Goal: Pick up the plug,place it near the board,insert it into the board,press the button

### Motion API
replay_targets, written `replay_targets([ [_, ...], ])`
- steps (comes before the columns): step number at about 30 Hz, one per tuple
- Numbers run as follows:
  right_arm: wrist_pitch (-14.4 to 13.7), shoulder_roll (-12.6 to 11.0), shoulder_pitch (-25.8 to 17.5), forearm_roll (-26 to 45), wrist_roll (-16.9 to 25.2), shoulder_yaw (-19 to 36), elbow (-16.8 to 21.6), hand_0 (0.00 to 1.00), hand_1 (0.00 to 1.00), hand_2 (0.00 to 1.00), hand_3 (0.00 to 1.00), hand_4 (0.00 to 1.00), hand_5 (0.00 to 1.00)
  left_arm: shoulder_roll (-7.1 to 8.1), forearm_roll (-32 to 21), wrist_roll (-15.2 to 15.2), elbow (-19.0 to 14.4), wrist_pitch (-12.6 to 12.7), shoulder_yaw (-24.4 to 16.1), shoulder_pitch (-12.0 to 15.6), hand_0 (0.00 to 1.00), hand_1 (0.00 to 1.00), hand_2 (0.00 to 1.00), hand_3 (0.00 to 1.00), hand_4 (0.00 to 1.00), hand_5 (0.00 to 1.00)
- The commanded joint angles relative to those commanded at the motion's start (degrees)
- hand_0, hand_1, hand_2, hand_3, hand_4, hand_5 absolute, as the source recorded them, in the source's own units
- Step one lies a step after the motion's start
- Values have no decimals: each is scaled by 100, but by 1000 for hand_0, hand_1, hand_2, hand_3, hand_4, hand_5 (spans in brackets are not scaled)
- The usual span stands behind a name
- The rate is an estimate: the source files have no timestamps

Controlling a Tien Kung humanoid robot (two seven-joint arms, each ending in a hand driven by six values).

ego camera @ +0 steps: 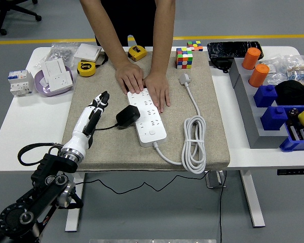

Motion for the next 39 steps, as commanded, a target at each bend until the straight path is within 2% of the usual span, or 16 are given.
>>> replay_targets([
  [6, -17, -10, -8, -59, -13, 84, 0, 776, 784, 776, 846, 998, 998, 137, 957, 175, 129, -97, 322, -107, 998, 998, 998, 965, 998, 998],
  [16, -13, -5, 12, -59, -11, 61, 0, 775, 782, 776, 847, 998, 998, 141, 2086, 396, 311, -146, 701, -328, 998, 998, 996, 959, 998, 998],
  [29, -21, -16, 40, -134, -25, 58, 0, 773, 776, 774, 843, 998, 998, 126, 2667, 529, 474, -151, 1134, -816, 998, 998, 979, 953, 998, 998],
  [39, -38, -29, 56, -259, -41, 73, 0, 773, 774, 772, 843, 998, 998, 188, 2972, 659, 583, -204, 1591, -1175, 998, 998, 973, 947, 998, 998],
])
